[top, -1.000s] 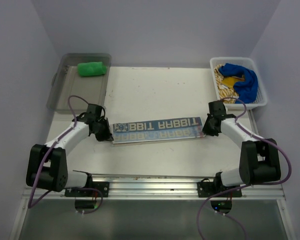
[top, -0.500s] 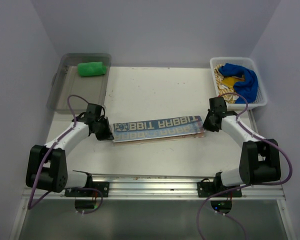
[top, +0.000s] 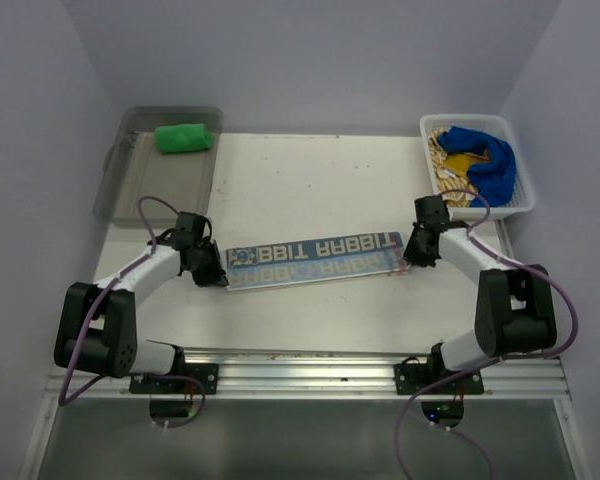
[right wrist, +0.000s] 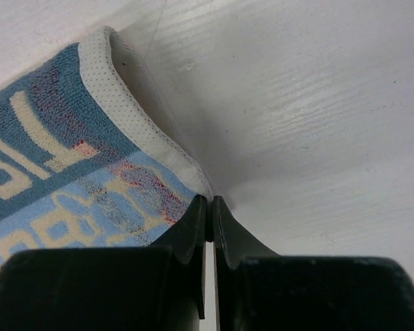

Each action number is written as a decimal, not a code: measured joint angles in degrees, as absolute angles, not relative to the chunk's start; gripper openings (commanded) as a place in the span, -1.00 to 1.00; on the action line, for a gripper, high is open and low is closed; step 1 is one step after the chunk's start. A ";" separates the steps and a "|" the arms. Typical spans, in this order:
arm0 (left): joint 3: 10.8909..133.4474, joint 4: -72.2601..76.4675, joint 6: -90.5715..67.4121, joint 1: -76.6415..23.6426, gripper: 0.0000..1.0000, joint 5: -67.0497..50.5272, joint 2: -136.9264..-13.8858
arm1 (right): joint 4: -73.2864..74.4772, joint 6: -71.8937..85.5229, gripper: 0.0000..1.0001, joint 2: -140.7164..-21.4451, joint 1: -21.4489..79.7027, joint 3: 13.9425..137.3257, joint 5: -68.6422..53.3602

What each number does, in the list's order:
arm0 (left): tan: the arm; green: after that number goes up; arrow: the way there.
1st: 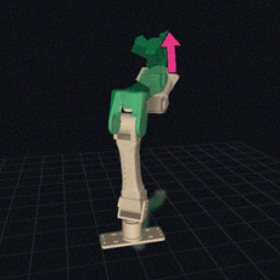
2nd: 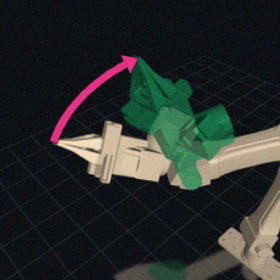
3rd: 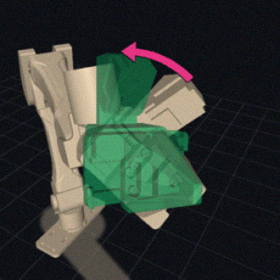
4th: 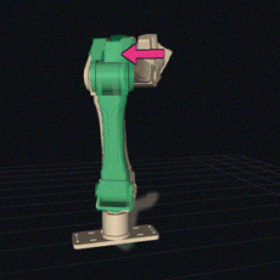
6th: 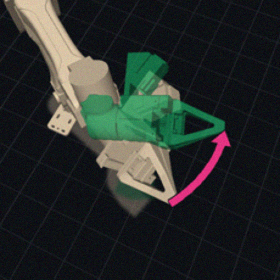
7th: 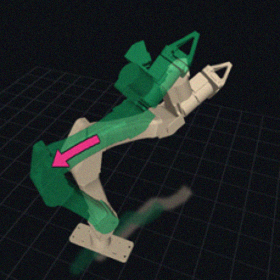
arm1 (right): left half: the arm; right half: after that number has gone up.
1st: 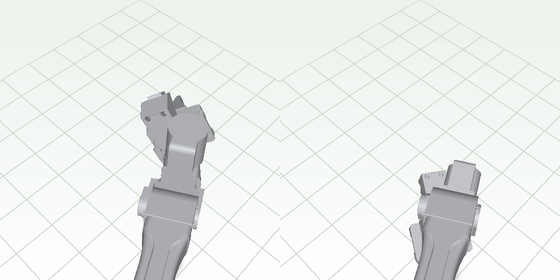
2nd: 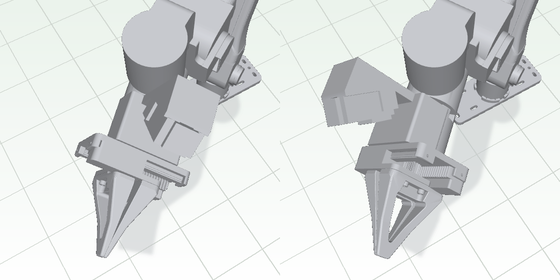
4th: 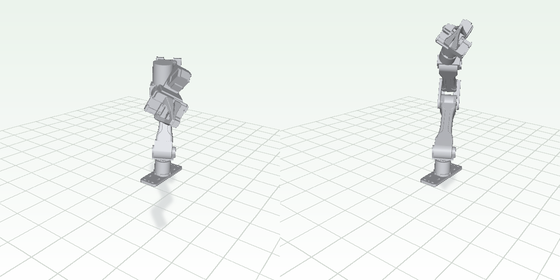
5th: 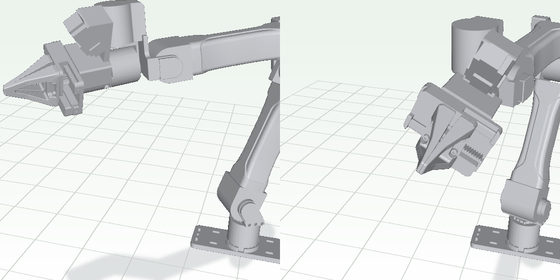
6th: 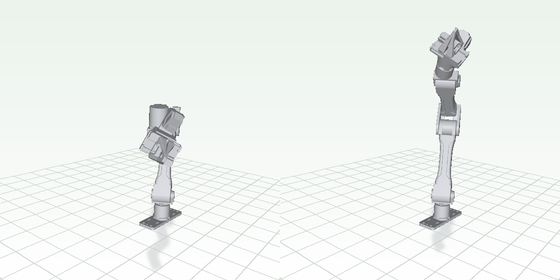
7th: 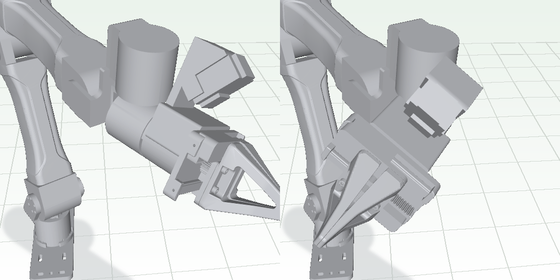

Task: Roll the towels
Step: Fold the towel

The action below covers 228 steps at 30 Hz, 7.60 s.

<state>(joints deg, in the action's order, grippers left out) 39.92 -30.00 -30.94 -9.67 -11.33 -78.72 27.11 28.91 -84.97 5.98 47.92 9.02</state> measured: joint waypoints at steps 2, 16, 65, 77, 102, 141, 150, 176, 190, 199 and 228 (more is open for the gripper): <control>39.83 -29.71 -30.98 -9.67 -1.00 -11.31 -78.96 | 27.11 28.88 -1.00 -85.80 5.98 47.92 9.02; 39.83 -29.82 -30.92 -9.67 -0.28 -11.07 -78.94 | 26.94 28.53 -0.57 -86.30 5.98 47.92 9.34; 64.66 -28.88 -30.94 -23.27 -0.12 2.20 -95.20 | 32.36 27.99 -0.64 -98.26 17.32 69.30 15.70; 64.93 -28.75 -30.87 -23.64 -0.15 4.91 -102.13 | 31.24 28.03 -0.65 -106.65 10.87 69.08 15.53; 59.22 -28.77 -30.48 -19.11 -0.21 8.51 -99.29 | 29.36 28.67 -0.69 -100.49 11.14 61.98 12.93; 57.65 -32.91 -30.94 -18.74 -0.15 10.96 -88.14 | 29.98 25.39 -0.46 -91.44 7.33 50.43 7.97; 52.23 -33.08 -31.00 -17.37 -0.15 10.46 -87.99 | 29.02 25.96 -1.00 -91.02 7.29 50.15 5.98; 48.97 -22.87 -35.86 -24.84 -0.25 3.66 -91.00 | 42.57 27.38 -1.00 -67.02 8.78 54.39 12.34; 50.43 -26.26 -34.68 -24.88 -0.28 5.13 -92.05 | 45.60 33.65 -1.00 -73.17 32.23 68.82 13.61; 50.43 -25.74 -34.68 -24.88 -0.28 4.60 -92.05 | 41.87 38.54 -1.00 -89.76 45.78 78.02 14.02; 51.07 -23.38 -34.72 -24.88 -0.31 1.45 -93.23 | 33.56 43.86 -1.00 -116.62 54.76 94.19 7.44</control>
<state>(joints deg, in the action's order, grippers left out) 51.07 -23.38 -34.72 -24.88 1.45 -93.23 33.56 43.86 -116.62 54.76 94.19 7.44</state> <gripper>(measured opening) 0.347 0.029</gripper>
